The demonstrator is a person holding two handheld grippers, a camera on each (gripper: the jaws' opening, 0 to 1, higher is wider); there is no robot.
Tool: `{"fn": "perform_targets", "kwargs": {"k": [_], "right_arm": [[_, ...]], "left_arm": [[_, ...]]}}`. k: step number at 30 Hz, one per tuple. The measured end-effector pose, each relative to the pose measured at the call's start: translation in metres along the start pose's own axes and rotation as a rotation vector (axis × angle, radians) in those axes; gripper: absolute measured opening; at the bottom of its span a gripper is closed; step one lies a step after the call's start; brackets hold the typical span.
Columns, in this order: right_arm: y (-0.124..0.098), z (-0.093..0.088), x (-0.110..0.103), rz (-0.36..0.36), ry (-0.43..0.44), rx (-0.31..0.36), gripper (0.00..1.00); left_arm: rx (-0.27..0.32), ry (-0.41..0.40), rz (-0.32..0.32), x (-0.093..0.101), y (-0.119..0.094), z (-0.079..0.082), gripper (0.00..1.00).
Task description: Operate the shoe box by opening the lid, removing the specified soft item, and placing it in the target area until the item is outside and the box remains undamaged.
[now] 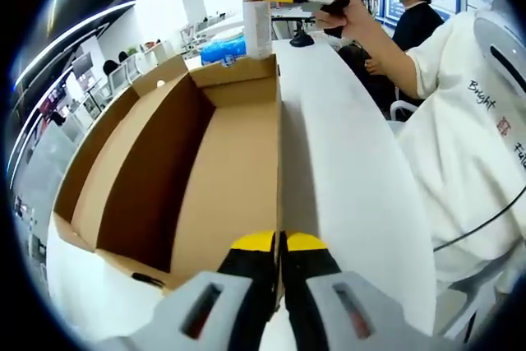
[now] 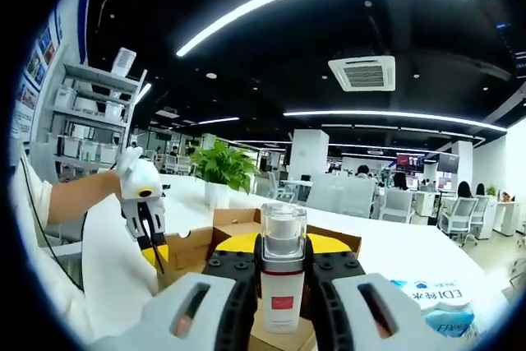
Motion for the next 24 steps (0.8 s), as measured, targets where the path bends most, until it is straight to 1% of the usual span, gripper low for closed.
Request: {"fn": "perform_targets", "kwargs": {"k": [1,4,8,10,15,20,22,24], "right_arm": [[-0.004,0.007,0.002,-0.018,-0.011,0.011,0.19],[-0.010,0.015,0.006,-0.032,-0.004,0.024,0.20],[-0.016,0.021,0.011,-0.045,-0.006,0.042,0.20],[-0.019,0.023,0.014,-0.058,-0.010,0.046,0.20],[-0.035,0.029,0.031,-0.106,-0.011,0.056,0.20],[-0.039,0.030,0.035,-0.121,-0.013,0.058,0.20],[-0.043,0.031,0.038,-0.137,-0.012,0.062,0.20],[-0.051,0.035,0.044,-0.159,-0.013,0.070,0.20]], "left_arm": [[0.002,-0.011,0.003,0.000,0.000,0.000,0.01],[-0.002,-0.009,0.001,0.000,0.000,0.000,0.01],[-0.006,-0.016,-0.004,0.000,0.000,0.000,0.01],[-0.007,-0.016,-0.005,0.000,0.000,0.000,0.01],[-0.008,-0.014,-0.006,0.000,0.000,0.000,0.01],[-0.008,-0.014,-0.005,0.000,0.000,0.000,0.01],[-0.008,-0.014,-0.005,0.000,0.000,0.000,0.01],[-0.007,-0.013,-0.005,0.000,0.000,0.000,0.01]]}}
Point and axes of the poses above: the point that each gripper's makers call its tool centre point, and the gripper's own axes: y roughly forward along the fingers, x roughly to its right, z roughly out of its top, the point moved 7 cm from there along -y, roughly backward along the fingers, and after that the axes turned 5 degrees about y, right-handed, at the moved point
